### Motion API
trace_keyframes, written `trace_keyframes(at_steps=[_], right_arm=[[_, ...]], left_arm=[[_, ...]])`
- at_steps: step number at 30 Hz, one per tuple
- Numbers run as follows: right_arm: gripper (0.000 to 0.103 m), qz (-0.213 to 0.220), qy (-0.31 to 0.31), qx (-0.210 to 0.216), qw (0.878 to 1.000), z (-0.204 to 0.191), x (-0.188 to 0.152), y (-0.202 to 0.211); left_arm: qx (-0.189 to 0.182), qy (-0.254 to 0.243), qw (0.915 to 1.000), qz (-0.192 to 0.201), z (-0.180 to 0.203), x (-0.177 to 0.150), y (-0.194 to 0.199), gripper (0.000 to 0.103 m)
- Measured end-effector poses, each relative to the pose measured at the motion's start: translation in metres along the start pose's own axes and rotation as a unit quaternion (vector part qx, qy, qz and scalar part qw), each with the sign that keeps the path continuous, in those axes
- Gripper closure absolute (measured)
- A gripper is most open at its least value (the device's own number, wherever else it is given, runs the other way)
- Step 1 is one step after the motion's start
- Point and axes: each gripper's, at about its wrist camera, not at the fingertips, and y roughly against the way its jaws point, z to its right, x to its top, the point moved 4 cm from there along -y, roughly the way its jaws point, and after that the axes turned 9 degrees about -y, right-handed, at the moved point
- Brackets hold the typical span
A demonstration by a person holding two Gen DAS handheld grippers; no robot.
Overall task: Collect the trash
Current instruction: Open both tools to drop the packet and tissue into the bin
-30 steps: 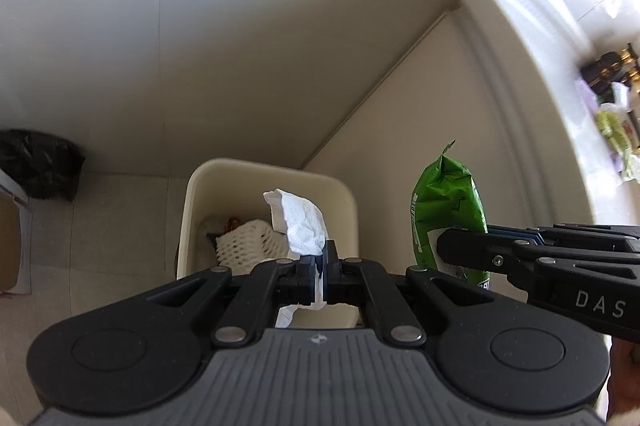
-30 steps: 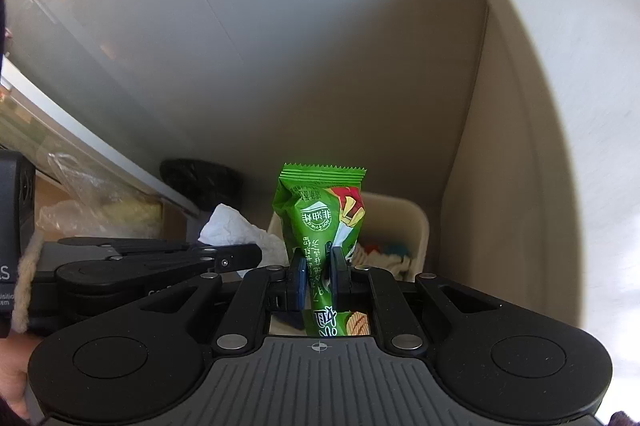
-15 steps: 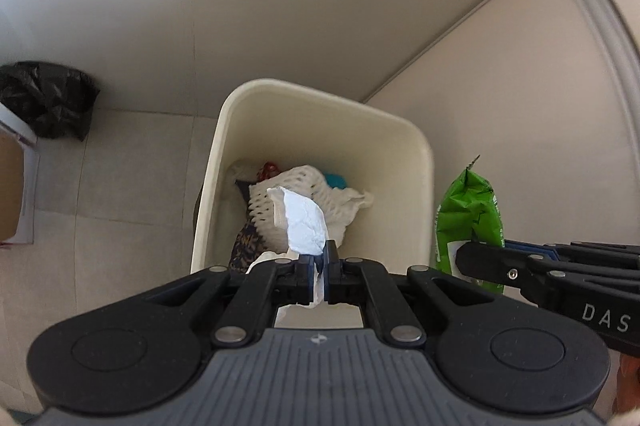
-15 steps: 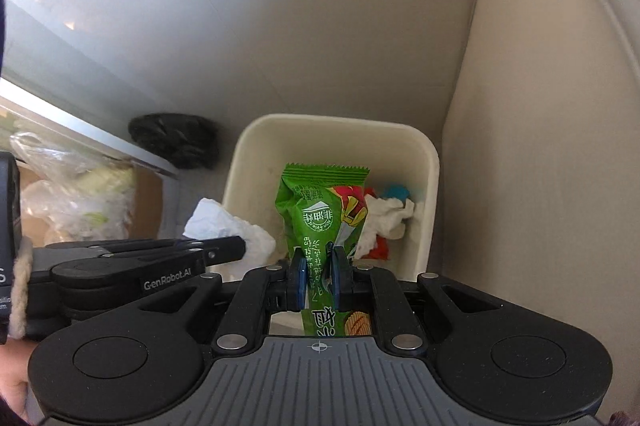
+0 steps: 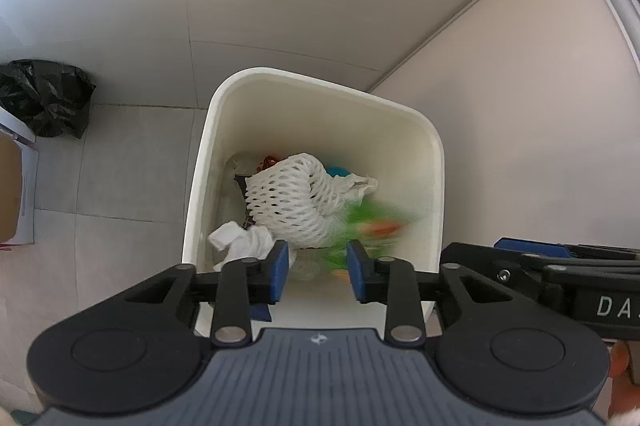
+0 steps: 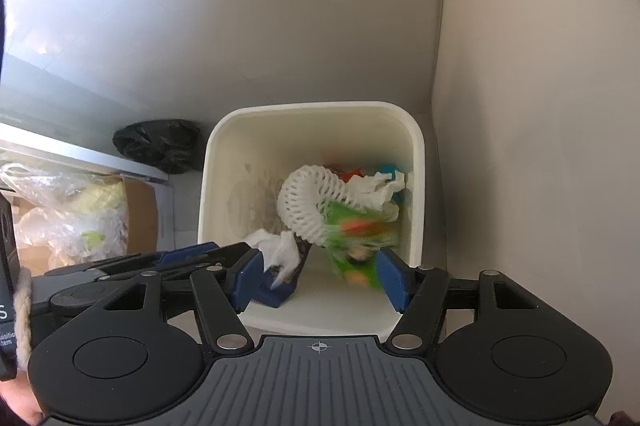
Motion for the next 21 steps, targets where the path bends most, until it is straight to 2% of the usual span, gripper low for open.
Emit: trace_keyframes(at_steps=[6,11,18,21], right_arm=[[0.040,0.007,0.002,0.009,1.000,0.007,0.002,-0.002],[0.040,0.015,0.001,0.025,1.000,0.009,0.002,0.012],[0.040,0.033,0.032,0.045,0.998,0.003,0.002,0.028],[0.035,0.045,0.050,0.055,0.996,-0.002,0.003,0.040]], left_arm=[[0.008,-0.013,0.9999,-0.002,0.002,0.000,0.008,0.063],[0.013,-0.018,0.9997,0.005,0.008,0.001,0.014,0.057],[0.024,-0.034,0.9991,0.011,0.015,0.003,0.028,0.050],[0.033,-0.038,0.9986,0.014,0.016,0.003,0.037,0.045]])
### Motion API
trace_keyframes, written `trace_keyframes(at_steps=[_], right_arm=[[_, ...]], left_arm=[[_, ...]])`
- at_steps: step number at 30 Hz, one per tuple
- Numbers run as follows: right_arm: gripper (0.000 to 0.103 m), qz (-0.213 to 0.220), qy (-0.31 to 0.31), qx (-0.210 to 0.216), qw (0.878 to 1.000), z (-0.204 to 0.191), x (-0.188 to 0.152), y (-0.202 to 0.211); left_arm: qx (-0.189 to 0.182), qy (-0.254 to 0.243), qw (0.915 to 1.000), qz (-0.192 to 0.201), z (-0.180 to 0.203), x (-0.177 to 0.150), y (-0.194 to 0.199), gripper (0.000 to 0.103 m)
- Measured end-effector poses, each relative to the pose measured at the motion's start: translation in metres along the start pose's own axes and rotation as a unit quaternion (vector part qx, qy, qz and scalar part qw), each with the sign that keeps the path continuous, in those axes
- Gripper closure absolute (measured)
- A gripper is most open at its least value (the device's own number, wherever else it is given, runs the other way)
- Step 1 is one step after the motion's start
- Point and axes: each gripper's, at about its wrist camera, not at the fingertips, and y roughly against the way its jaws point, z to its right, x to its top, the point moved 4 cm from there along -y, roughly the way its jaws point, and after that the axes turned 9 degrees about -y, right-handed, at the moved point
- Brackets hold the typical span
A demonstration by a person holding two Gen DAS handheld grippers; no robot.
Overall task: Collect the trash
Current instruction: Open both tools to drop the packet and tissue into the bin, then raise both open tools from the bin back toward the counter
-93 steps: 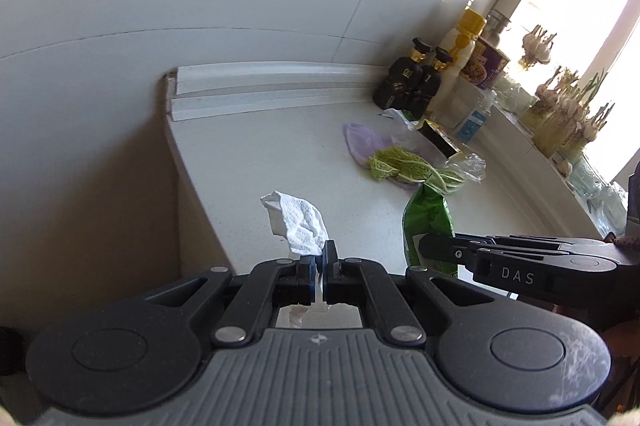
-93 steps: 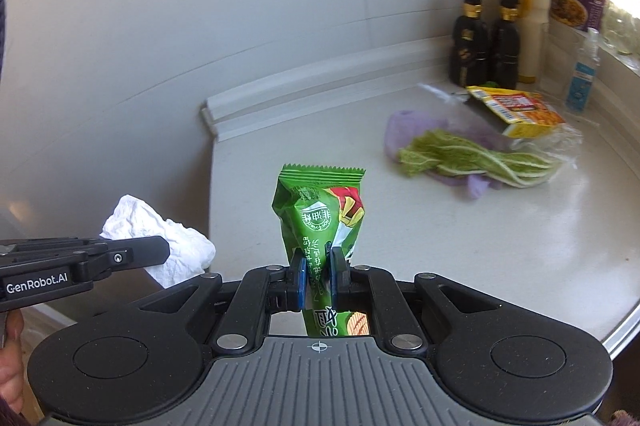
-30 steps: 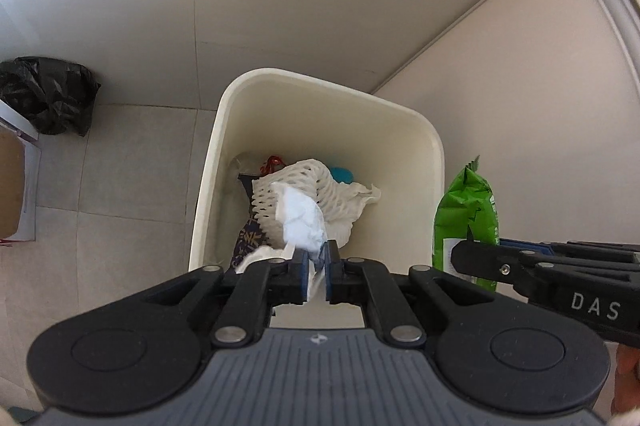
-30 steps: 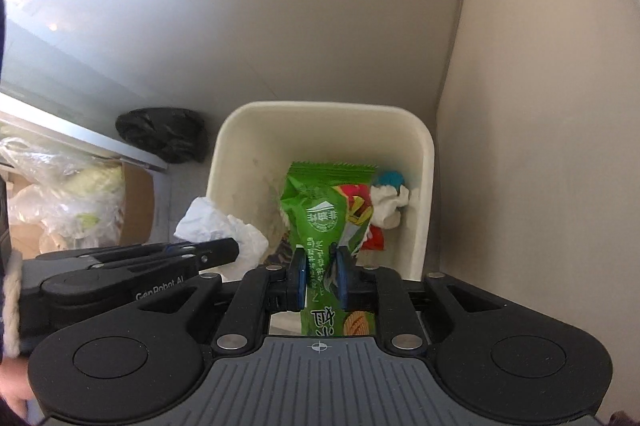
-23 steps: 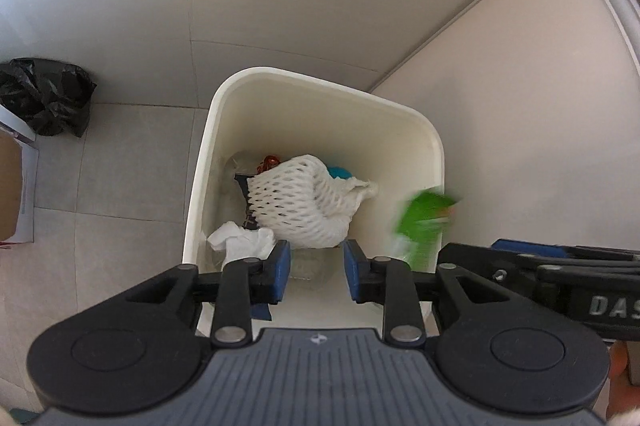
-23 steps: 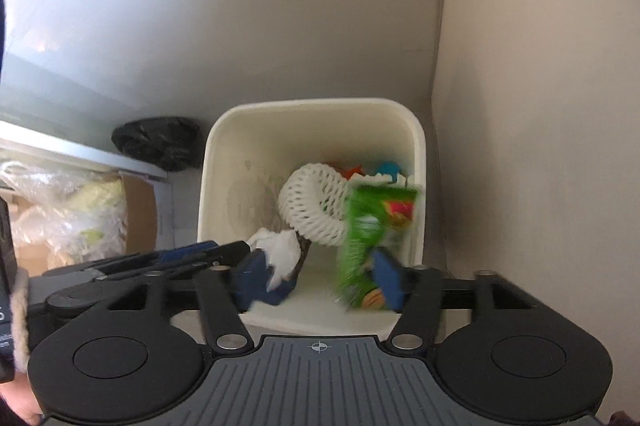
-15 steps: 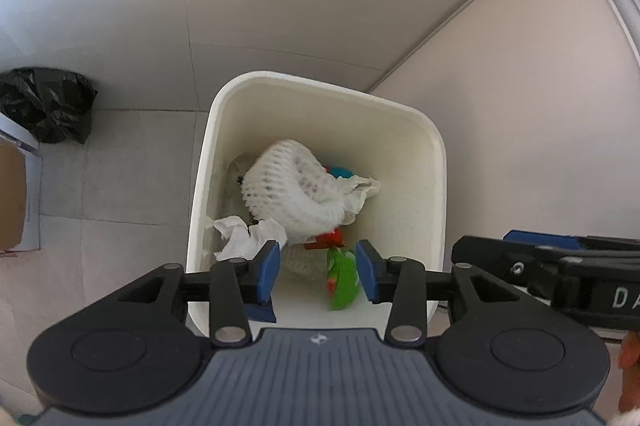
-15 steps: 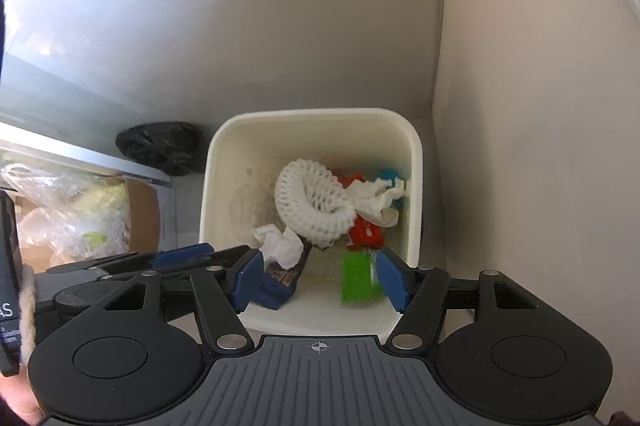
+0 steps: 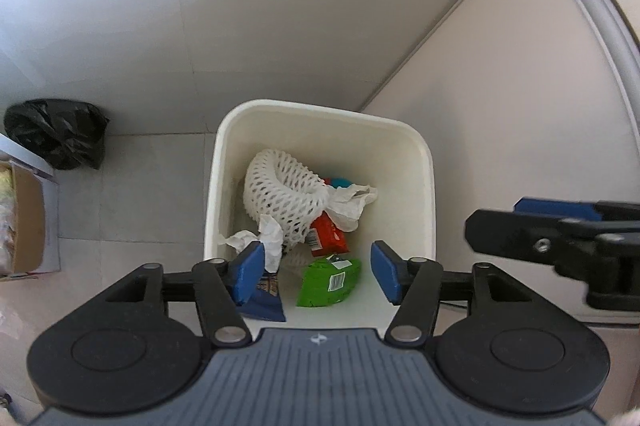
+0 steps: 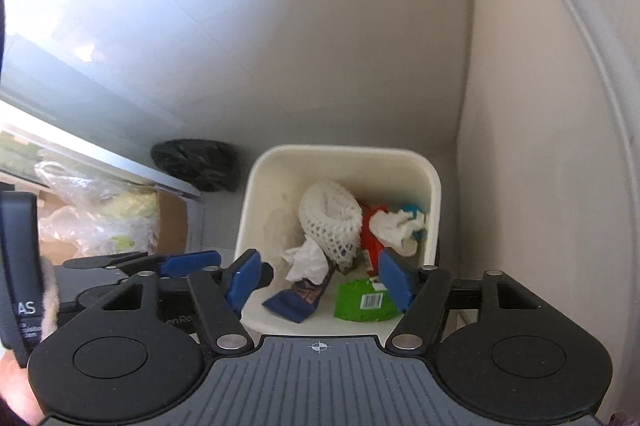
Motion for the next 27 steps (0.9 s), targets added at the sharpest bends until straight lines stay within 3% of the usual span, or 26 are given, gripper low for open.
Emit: trace_keyframes(at_steps=[15,19,27], right_arm=[[0.019,0.068,0.084,0.054,0.993,-0.021,0.003,0.079],[0.016,0.090,0.100,0.078,0.988,-0.019,0.005,0.111],[0.010,0.168,0.124,0.053,0.976,-0.002,0.014,0.176]], left_arm=[[0.033,-0.012,0.9986,0.039,0.018,0.013,0.052,0.011],[0.035,-0.013,0.9976,0.059,0.025,0.020,0.068,0.008],[0.032,-0.022,0.9933,0.109,0.049,0.039,0.102,0.005]])
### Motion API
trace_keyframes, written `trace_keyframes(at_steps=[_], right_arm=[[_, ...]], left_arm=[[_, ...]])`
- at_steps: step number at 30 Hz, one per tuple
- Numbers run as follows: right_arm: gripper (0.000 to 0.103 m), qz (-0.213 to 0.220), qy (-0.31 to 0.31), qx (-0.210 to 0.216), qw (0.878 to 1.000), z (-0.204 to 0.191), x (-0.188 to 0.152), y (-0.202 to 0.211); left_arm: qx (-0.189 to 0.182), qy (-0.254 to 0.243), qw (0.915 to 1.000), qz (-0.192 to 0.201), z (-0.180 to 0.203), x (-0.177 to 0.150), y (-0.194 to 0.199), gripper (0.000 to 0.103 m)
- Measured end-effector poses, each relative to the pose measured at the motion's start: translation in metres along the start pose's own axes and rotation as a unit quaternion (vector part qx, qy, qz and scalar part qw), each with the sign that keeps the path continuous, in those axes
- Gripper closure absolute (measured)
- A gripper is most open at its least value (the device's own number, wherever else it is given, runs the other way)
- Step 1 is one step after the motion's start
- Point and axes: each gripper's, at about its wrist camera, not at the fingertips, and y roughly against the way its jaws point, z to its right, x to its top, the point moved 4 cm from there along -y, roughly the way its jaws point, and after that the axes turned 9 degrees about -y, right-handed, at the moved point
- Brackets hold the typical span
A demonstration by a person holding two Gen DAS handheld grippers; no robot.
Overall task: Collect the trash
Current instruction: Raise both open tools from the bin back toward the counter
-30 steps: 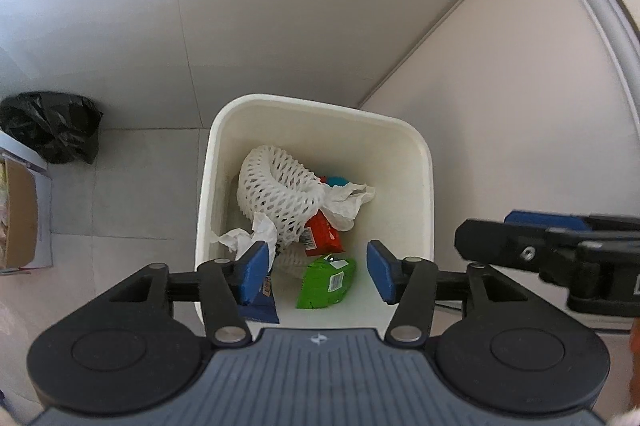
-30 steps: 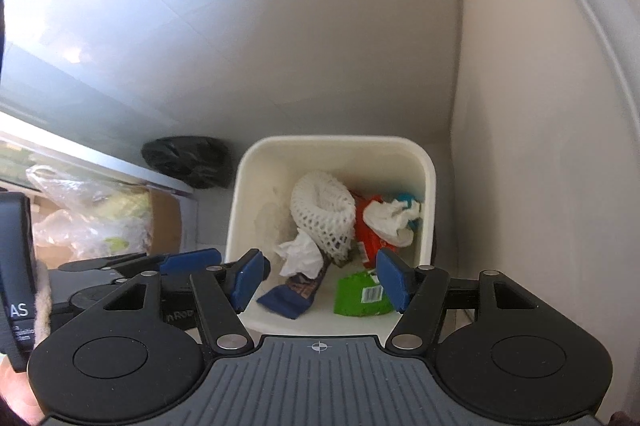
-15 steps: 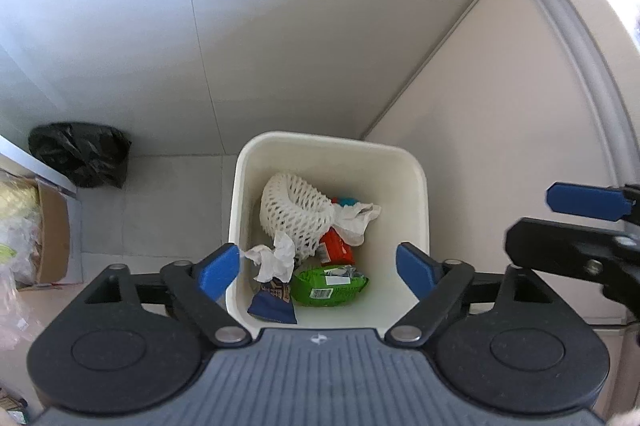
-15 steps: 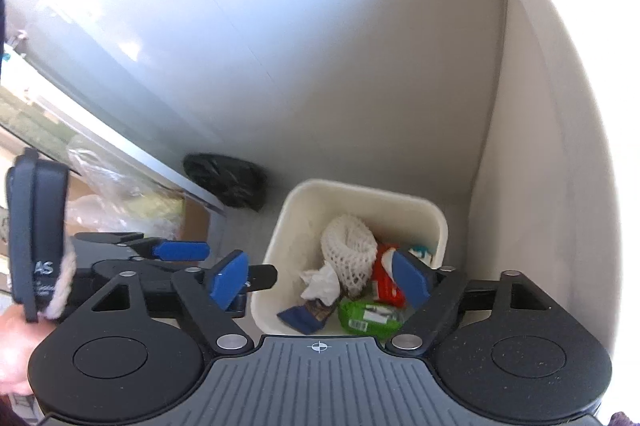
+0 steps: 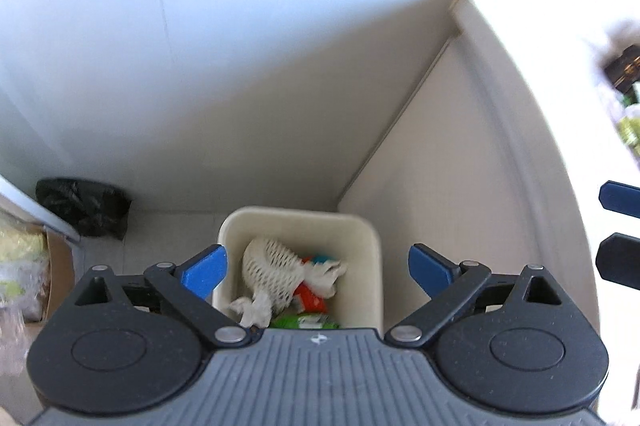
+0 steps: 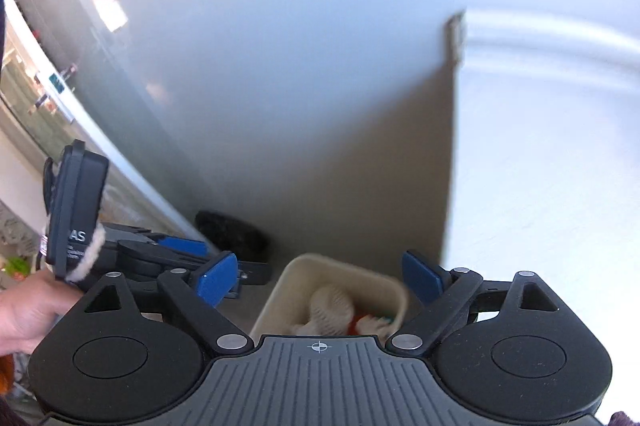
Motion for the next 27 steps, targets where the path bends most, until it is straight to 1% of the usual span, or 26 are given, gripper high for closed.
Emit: trace_keyframes(at_steps=[1,7,14,18,21,27], right_arm=[[0.008,0.012,0.003,-0.008,1.000,0.004,0.003,0.009],[0.007,0.066,0.014,-0.071,0.995,0.039,0.009,0.048],[0.005,0.110,-0.007,-0.148,0.983,0.097,0.007,0.086],[0.004,0.130,-0.033,-0.184,0.974,0.133,0.000,0.108],[0.004,0.141,-0.055,-0.203,0.967,0.159,-0.004,0.123],[0.004,0.158,-0.094,-0.240,0.953,0.207,-0.008,0.154]], left_arm=[[-0.001,-0.003,1.0000,0.007,0.004,0.003,0.003,0.005],[-0.008,-0.026,0.9989,0.038,0.038,0.024,0.021,0.003],[-0.034,-0.064,0.9943,0.078,0.089,0.051,0.031,0.001],[-0.053,-0.090,0.9900,0.095,0.123,0.069,0.034,0.001],[-0.066,-0.114,0.9858,0.104,0.150,0.079,0.032,0.001],[-0.097,-0.164,0.9750,0.115,0.205,0.097,0.023,0.001]])
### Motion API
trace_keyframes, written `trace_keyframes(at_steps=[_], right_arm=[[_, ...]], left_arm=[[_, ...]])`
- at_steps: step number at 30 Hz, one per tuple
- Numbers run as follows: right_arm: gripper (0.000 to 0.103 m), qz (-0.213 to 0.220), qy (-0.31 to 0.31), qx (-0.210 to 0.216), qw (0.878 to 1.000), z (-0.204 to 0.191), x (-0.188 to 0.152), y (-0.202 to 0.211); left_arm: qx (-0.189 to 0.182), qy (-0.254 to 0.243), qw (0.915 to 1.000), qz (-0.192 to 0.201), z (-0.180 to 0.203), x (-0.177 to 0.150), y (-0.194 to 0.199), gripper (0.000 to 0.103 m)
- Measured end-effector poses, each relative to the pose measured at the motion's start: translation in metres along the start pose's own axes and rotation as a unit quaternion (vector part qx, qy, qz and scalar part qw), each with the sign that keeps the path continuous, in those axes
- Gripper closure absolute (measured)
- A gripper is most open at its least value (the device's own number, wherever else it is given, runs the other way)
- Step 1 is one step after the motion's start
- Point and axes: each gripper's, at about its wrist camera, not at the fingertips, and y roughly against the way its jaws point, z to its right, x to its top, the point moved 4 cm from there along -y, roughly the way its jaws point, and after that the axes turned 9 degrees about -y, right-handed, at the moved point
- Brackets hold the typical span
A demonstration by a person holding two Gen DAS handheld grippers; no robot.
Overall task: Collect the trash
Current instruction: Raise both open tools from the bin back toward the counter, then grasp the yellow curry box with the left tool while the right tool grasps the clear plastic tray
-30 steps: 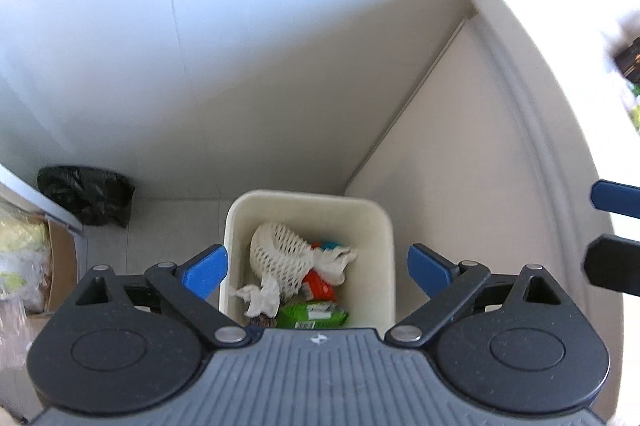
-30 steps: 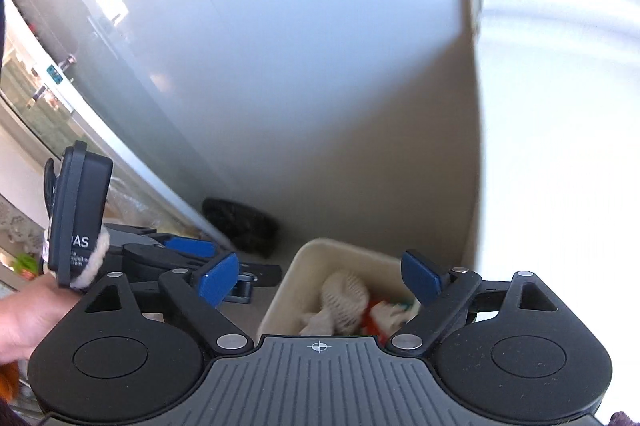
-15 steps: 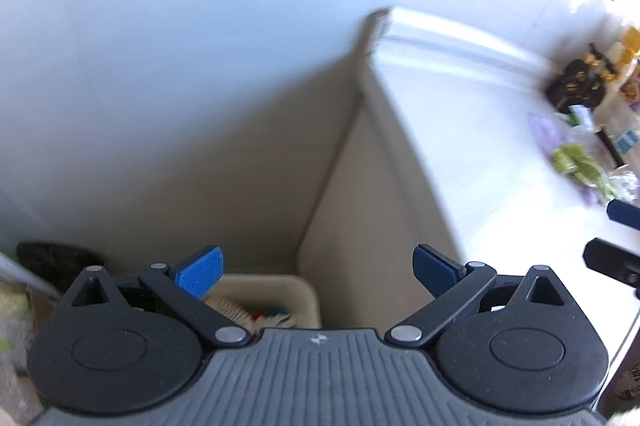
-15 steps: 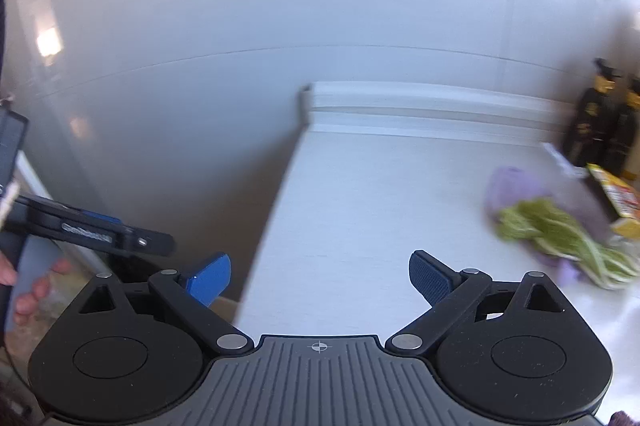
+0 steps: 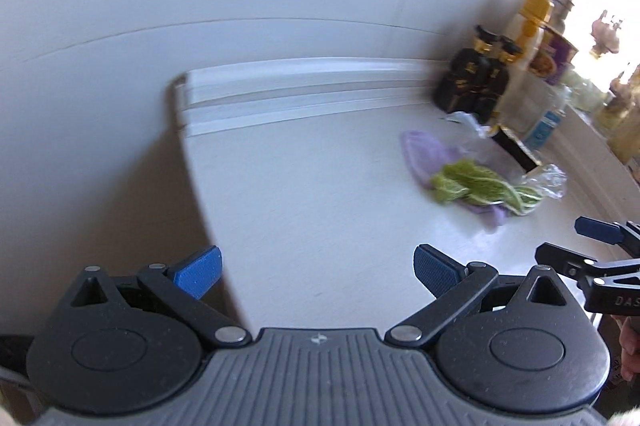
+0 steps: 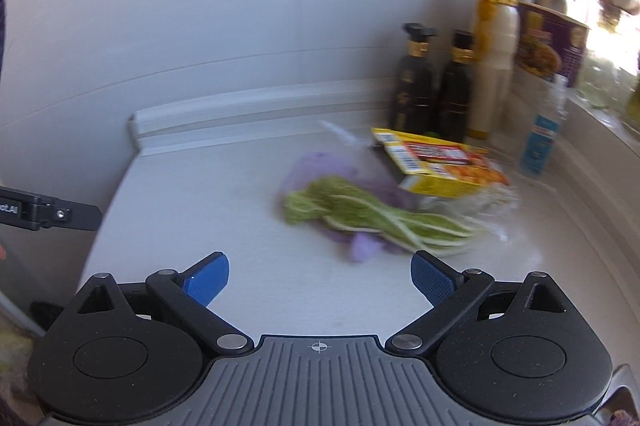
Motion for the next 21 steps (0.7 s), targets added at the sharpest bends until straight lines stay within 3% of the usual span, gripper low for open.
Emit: trace_keyframes(at_steps=[6,10,16,21], right_arm=[[0.004,0.020,-0.036,-0.039,0.998,0.058,0.018,0.003],[0.004,0.039,-0.075,-0.057,0.995,0.099,0.034,-0.002],[0.004,0.066,-0.130,-0.076,0.986,0.155,0.056,-0.017],[0.004,0.080,-0.154,-0.078,0.982,0.194,0.064,-0.039]], left_arm=[[-0.036,-0.067,0.9969,0.023,0.052,0.034,-0.016,0.001],[-0.070,-0.120,0.9894,0.043,0.087,0.058,-0.028,0.001],[-0.123,-0.215,0.9668,0.064,0.140,0.095,-0.047,0.001],[-0.143,-0.272,0.9498,0.058,0.176,0.113,-0.067,0.007]])
